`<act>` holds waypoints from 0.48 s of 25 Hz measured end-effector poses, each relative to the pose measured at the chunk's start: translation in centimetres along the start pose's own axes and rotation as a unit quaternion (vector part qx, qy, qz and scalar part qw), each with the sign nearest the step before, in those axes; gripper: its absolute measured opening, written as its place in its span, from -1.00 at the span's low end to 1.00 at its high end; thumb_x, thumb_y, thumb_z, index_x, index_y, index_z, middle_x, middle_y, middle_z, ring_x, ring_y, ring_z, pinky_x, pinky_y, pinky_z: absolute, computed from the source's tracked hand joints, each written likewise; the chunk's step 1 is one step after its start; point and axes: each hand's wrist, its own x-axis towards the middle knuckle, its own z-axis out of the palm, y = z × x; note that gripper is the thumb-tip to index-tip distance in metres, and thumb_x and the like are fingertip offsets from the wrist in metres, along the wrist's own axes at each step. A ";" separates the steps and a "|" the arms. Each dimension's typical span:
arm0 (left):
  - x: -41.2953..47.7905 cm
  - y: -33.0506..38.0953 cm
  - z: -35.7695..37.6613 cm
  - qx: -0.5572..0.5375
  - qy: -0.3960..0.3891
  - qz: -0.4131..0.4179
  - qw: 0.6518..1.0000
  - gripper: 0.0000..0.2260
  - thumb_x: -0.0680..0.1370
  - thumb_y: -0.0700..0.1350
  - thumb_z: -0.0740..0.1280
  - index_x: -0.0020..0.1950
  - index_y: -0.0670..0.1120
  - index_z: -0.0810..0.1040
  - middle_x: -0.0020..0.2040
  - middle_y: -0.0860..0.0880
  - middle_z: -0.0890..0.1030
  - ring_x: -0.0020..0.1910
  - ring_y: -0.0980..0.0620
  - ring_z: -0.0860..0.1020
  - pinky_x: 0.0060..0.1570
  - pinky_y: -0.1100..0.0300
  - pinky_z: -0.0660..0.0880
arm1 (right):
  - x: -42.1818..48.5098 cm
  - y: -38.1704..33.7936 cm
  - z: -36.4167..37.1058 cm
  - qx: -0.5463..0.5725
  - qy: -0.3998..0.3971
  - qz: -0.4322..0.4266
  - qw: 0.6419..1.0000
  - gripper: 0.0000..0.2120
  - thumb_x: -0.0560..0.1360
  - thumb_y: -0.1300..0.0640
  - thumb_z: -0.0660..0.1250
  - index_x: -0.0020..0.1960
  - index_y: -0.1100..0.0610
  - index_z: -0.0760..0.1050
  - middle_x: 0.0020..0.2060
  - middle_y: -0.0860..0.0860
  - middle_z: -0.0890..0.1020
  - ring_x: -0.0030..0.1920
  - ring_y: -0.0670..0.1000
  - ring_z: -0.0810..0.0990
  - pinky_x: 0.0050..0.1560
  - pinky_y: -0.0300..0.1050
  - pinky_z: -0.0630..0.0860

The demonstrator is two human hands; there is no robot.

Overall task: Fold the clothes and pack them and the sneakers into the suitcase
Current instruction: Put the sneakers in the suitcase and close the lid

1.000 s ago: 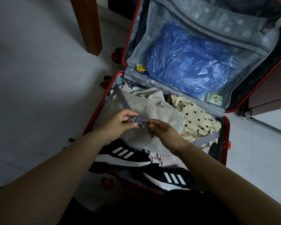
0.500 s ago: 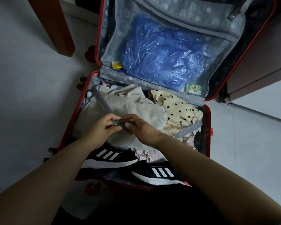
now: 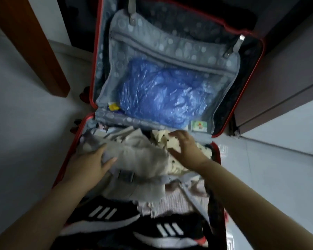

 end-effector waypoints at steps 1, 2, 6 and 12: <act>1.3 0.6 -2.1 0.019 0.028 0.006 0.999 -0.44 0.55 0.23 0.09 0.50 0.07 0.10 0.29 -0.04 0.52 0.20 -0.09 0.50 0.10 0.12 0.43 | 2.1 1.1 -3.3 -0.038 0.076 -0.009 0.996 -0.52 0.47 0.14 0.37 0.35 0.20 0.35 0.30 0.17 0.38 0.30 0.16 0.36 0.32 -0.08 0.24; 2.9 1.5 -4.2 0.030 0.057 0.024 0.998 -0.44 0.57 0.21 0.08 0.52 0.06 0.04 0.31 -0.06 0.49 0.22 -0.09 0.48 0.13 0.11 0.40 | 4.4 2.3 -6.6 -0.074 0.134 -0.012 0.988 -0.49 0.46 0.11 0.38 0.35 0.23 0.34 0.30 0.20 0.38 0.32 0.22 0.34 0.33 -0.04 0.21; 8.6 7.2 -12.6 0.105 0.165 0.101 0.975 -0.41 0.60 0.13 0.06 0.54 0.03 -0.13 0.42 -0.09 0.34 0.35 -0.10 0.35 0.37 0.08 0.17 | 12.7 2.8 -18.3 -0.165 0.253 0.023 0.953 -0.29 0.49 -0.02 0.32 0.49 0.18 0.08 0.49 0.15 0.10 0.49 0.18 0.04 0.46 0.06 -0.04; 11.1 14.4 -18.2 0.097 0.257 0.131 0.953 -0.40 0.62 0.05 0.06 0.53 0.03 -0.23 0.44 -0.09 0.27 0.43 -0.07 0.22 0.48 0.07 -0.09 | 21.2 2.4 -25.5 -0.215 0.181 0.096 0.955 -0.23 0.54 0.01 0.22 0.53 0.13 -0.22 0.53 0.03 -0.12 0.52 0.08 -0.13 0.50 0.07 -0.17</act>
